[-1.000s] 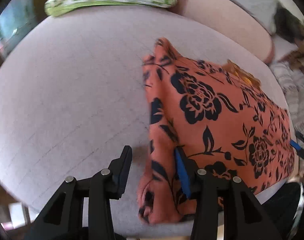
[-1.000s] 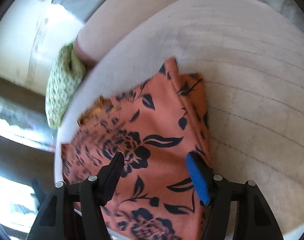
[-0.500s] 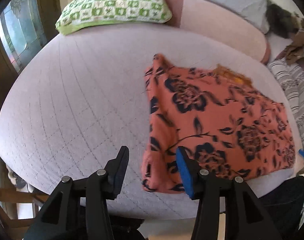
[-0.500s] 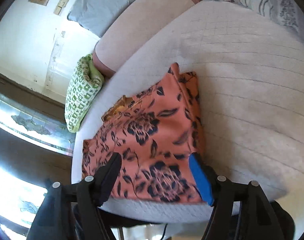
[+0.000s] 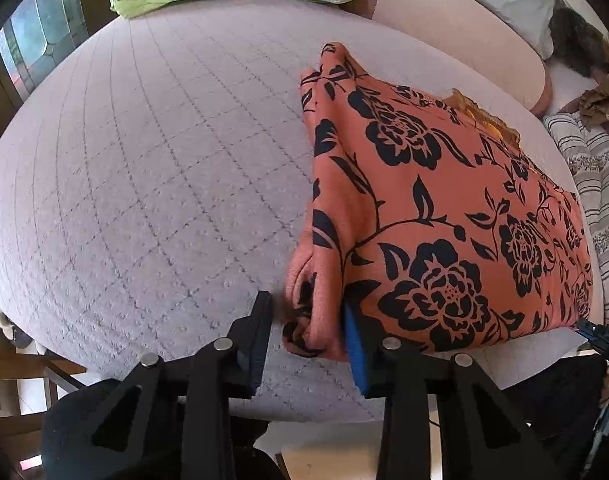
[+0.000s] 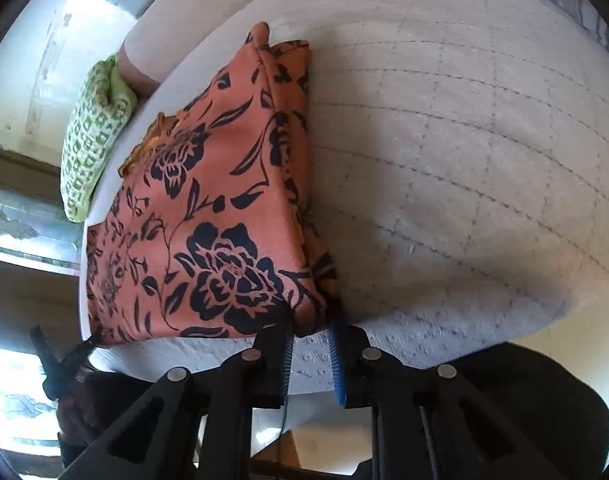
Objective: Fold small clothes
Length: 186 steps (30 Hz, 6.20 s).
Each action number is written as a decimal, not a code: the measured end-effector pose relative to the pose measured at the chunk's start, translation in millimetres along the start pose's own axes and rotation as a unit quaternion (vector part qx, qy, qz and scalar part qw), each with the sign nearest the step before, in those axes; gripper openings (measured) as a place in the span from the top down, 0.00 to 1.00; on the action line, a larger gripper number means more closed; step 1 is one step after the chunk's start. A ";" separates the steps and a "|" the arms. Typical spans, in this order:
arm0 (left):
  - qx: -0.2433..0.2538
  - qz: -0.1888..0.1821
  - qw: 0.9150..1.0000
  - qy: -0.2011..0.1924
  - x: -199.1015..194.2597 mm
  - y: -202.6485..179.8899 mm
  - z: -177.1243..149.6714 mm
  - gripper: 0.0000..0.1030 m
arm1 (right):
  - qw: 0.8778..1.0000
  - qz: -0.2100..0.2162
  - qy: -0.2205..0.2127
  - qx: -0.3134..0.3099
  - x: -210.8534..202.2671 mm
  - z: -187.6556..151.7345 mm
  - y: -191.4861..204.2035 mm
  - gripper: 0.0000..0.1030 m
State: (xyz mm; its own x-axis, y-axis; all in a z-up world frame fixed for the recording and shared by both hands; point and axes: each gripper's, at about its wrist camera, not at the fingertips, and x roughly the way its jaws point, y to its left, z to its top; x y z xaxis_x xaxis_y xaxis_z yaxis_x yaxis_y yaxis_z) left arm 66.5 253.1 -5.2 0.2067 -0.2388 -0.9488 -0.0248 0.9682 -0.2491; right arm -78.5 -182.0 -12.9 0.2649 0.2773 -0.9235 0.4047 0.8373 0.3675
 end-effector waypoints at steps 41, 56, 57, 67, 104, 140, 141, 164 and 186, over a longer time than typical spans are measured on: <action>0.048 -0.026 0.992 -0.115 -11.7 -17.9 135.2 0.68 | 0.989 -0.008 -0.128 -0.071 -11.4 152.5 56.9 0.79; 0.078 -0.001 0.995 -0.069 -19.3 -43.5 35.8 0.51 | 0.994 0.070 -0.086 -0.011 -36.8 55.7 36.5 0.28; 0.089 -0.005 0.992 -0.085 -30.4 -51.1 34.2 0.51 | 0.992 0.080 -0.093 -0.007 -44.7 44.1 36.5 0.26; 0.089 -0.135 0.980 -0.113 -36.5 -147.7 35.3 0.39 | 0.945 0.201 -0.068 0.250 1.8 -34.2 -22.0 0.26; 0.141 -0.092 0.984 -0.063 51.6 -204.2 41.3 0.36 | 0.996 0.037 -0.076 -0.011 32.3 149.3 13.3 0.29; -0.027 -0.051 0.987 -0.148 -36.3 -63.0 -8.8 0.31 | 0.986 0.010 -0.127 -0.108 25.4 38.5 89.1 0.27; -0.071 -0.067 0.986 -0.133 -30.6 -39.6 -11.6 0.31 | 0.986 0.015 -0.129 -0.107 24.8 38.2 87.1 0.27; -0.010 -0.045 0.990 -0.131 -21.9 -43.2 84.7 0.34 | 0.984 0.054 -0.134 -0.107 28.7 40.4 82.8 0.19; -0.033 -0.007 0.988 -0.152 -5.5 -57.0 102.4 0.41 | 0.969 0.191 -0.129 0.087 -21.3 7.6 32.2 0.17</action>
State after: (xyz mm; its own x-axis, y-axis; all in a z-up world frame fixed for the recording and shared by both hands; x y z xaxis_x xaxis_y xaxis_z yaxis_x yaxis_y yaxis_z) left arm 167.0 206.9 34.1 0.4921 -0.2084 -0.8452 -0.0822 0.9555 -0.2834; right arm -64.4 -164.5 19.5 0.6246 0.4056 -0.6674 0.3701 0.5988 0.7103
